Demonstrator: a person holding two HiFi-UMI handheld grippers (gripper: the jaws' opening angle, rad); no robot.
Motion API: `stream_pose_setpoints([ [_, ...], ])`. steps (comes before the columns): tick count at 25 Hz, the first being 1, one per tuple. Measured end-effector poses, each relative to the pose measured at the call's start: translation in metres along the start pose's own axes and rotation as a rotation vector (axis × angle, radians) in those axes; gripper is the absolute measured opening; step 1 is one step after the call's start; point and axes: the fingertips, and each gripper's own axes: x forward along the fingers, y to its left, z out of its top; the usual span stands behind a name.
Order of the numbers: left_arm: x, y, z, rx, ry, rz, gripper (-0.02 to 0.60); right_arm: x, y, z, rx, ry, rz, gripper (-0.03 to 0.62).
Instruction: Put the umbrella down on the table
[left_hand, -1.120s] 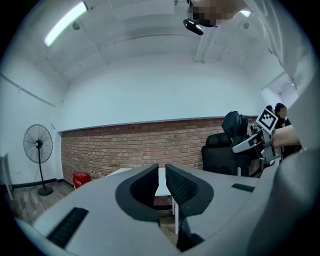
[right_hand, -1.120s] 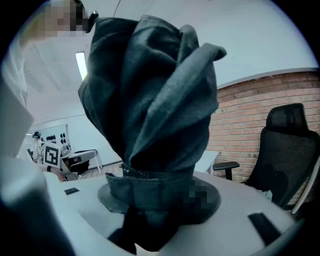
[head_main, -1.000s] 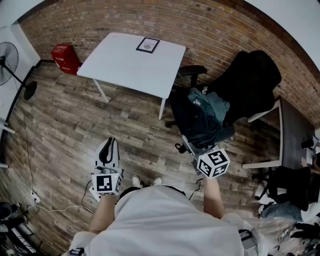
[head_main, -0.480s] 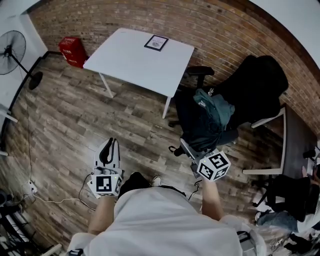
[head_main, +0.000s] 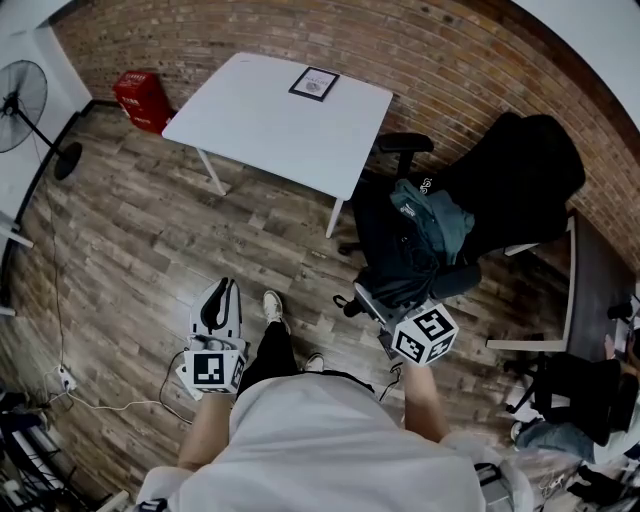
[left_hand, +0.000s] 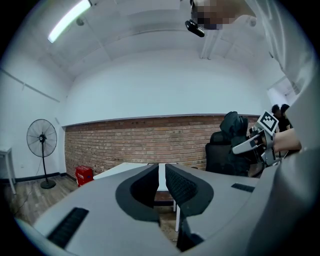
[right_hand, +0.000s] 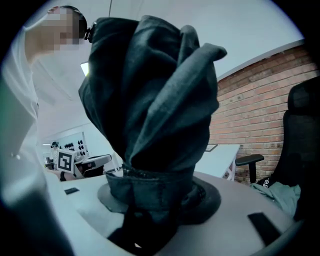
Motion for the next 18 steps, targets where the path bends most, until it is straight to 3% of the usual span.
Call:
stream_pose_setpoints([
  [5,0.056,0.030,0.002,-0.015,-0.012,-0.030,0.058,0.047,-0.026,0.013,0.014,0.017,-0.031,0.229],
  [11,0.135,0.090,0.020,0.030,-0.043,-0.052,0.057,0.135,-0.053,0.065,0.006,0.015,-0.029,0.229],
  [18,0.195,0.142,0.029,-0.001,-0.074,-0.106,0.057,0.206,-0.054,0.103,0.016,0.023,-0.030,0.229],
])
